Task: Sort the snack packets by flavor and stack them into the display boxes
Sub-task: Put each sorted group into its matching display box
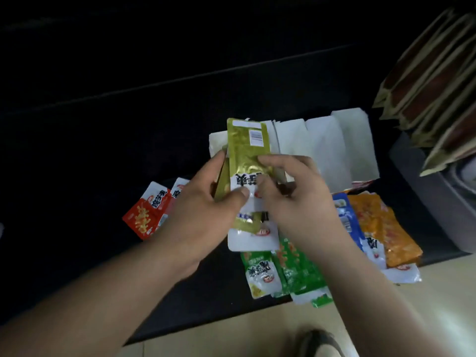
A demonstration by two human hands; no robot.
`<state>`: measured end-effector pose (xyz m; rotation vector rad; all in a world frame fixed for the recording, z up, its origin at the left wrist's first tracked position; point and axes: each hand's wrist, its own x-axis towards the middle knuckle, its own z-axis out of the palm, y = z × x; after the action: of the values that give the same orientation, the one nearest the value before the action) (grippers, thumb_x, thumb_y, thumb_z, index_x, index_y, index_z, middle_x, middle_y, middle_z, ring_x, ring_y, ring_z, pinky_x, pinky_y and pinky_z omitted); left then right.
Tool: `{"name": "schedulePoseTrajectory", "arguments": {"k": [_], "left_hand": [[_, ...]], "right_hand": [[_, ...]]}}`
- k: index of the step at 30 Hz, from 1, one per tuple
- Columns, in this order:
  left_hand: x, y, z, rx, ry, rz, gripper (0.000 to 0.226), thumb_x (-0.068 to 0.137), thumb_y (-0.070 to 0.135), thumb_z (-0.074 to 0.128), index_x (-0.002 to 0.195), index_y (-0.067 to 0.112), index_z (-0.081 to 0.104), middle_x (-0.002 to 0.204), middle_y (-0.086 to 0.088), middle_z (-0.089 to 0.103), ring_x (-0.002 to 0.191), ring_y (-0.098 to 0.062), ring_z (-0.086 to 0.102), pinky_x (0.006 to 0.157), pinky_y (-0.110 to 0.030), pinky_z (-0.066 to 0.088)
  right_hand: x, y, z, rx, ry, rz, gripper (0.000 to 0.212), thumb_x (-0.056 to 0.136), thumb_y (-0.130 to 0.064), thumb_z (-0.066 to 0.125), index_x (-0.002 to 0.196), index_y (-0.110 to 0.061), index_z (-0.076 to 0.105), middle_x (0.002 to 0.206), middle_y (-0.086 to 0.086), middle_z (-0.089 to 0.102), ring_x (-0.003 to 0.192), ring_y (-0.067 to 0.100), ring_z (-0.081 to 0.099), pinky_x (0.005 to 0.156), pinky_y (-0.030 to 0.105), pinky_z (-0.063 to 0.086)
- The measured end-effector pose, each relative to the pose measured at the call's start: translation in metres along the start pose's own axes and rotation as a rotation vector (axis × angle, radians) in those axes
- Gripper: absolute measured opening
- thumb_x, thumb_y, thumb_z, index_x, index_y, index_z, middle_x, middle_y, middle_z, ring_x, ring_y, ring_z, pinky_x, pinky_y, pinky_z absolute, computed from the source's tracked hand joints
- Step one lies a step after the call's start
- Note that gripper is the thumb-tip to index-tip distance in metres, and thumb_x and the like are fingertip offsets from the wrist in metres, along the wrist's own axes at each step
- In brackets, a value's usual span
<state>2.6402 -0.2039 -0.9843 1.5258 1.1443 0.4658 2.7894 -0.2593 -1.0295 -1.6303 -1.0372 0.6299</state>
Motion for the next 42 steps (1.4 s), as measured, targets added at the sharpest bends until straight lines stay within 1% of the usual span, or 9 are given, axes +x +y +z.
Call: {"name": "schedulePoseTrajectory", "arguments": {"k": [6, 11, 16, 20, 27, 32, 35, 39, 42], "left_hand": [[0.060, 0.022, 0.020, 0.072, 0.021, -0.063, 0.035, 0.096, 0.016, 0.069, 0.100, 0.050, 0.065, 0.096, 0.009, 0.079, 0.089, -0.018, 0.077, 0.083, -0.040, 0.064], [0.069, 0.012, 0.032, 0.050, 0.034, -0.183, 0.012, 0.096, 0.023, 0.071, 0.090, 0.032, 0.068, 0.093, 0.003, 0.078, 0.084, -0.018, 0.076, 0.083, -0.040, 0.065], [0.074, 0.012, 0.036, 0.016, 0.109, -0.174, 0.039, 0.086, 0.032, 0.082, 0.121, 0.024, 0.067, 0.117, -0.003, 0.073, 0.106, -0.022, 0.072, 0.098, -0.043, 0.059], [0.068, 0.011, 0.038, 0.022, 0.112, -0.111, 0.020, 0.090, 0.044, 0.073, 0.105, 0.031, 0.070, 0.114, 0.003, 0.073, 0.107, -0.018, 0.071, 0.100, -0.042, 0.057], [0.046, -0.023, 0.039, 0.001, 0.040, -0.038, 0.062, 0.087, 0.017, 0.082, 0.139, 0.034, 0.053, 0.125, 0.016, 0.058, 0.104, 0.008, 0.064, 0.084, -0.013, 0.052], [0.055, -0.031, 0.047, 0.195, 0.207, 0.060, 0.045, 0.090, 0.029, 0.080, 0.131, 0.021, 0.064, 0.121, 0.008, 0.068, 0.105, -0.003, 0.066, 0.090, -0.023, 0.056], [0.055, -0.033, 0.042, 0.255, 0.304, 0.068, 0.039, 0.093, 0.030, 0.076, 0.130, 0.022, 0.067, 0.120, 0.007, 0.068, 0.097, -0.006, 0.067, 0.087, -0.030, 0.058], [0.020, -0.060, 0.044, 0.270, 0.300, 0.081, 0.017, 0.095, 0.020, 0.071, 0.111, 0.026, 0.068, 0.099, 0.007, 0.068, 0.075, 0.001, 0.064, 0.061, -0.010, 0.047], [-0.008, -0.098, 0.056, 0.429, 0.081, 0.018, 0.021, 0.092, 0.022, 0.073, 0.112, 0.027, 0.067, 0.113, 0.009, 0.061, 0.099, -0.002, 0.064, 0.082, -0.020, 0.052]], "right_hand": [[0.055, 0.014, -0.011, -0.024, -0.112, 0.110, 0.032, 0.104, -0.010, 0.056, 0.133, -0.016, 0.068, 0.137, -0.003, 0.059, 0.114, 0.015, 0.063, 0.092, 0.023, 0.053], [0.059, 0.028, -0.016, 0.052, -0.223, 0.354, 0.028, 0.106, -0.011, 0.050, 0.119, -0.023, 0.071, 0.094, -0.017, 0.066, 0.082, -0.001, 0.063, 0.062, 0.007, 0.050], [0.055, 0.037, -0.026, 0.117, -0.177, 0.411, 0.020, 0.106, -0.018, 0.055, 0.117, -0.026, 0.069, 0.109, -0.005, 0.071, 0.098, 0.019, 0.070, 0.079, 0.030, 0.060], [0.054, 0.033, -0.033, 0.019, -0.177, 0.294, 0.024, 0.106, -0.027, 0.051, 0.097, -0.030, 0.072, 0.088, -0.002, 0.068, 0.092, 0.031, 0.070, 0.085, 0.052, 0.062], [0.033, 0.048, -0.029, -0.045, -0.137, 0.276, 0.032, 0.106, -0.018, 0.051, 0.134, -0.023, 0.064, 0.103, 0.002, 0.070, 0.070, 0.002, 0.061, 0.060, 0.015, 0.046], [0.013, 0.051, -0.030, -0.155, -0.090, 0.188, 0.030, 0.104, -0.022, 0.057, 0.132, -0.018, 0.066, 0.091, -0.005, 0.066, 0.057, -0.008, 0.058, 0.053, 0.008, 0.040], [-0.008, 0.059, -0.043, -0.361, 0.004, 0.088, 0.025, 0.099, -0.031, 0.065, 0.120, -0.019, 0.073, 0.106, 0.000, 0.072, 0.084, 0.010, 0.068, 0.074, 0.035, 0.059], [-0.041, 0.073, -0.052, -0.511, -0.045, 0.029, 0.018, 0.091, -0.033, 0.066, 0.099, -0.021, 0.077, 0.084, -0.001, 0.072, 0.076, 0.024, 0.068, 0.066, 0.044, 0.060], [-0.067, 0.085, -0.045, -0.604, -0.096, 0.038, 0.016, 0.089, -0.022, 0.075, 0.105, -0.020, 0.076, 0.097, 0.000, 0.069, 0.085, 0.026, 0.067, 0.064, 0.045, 0.060]]}}
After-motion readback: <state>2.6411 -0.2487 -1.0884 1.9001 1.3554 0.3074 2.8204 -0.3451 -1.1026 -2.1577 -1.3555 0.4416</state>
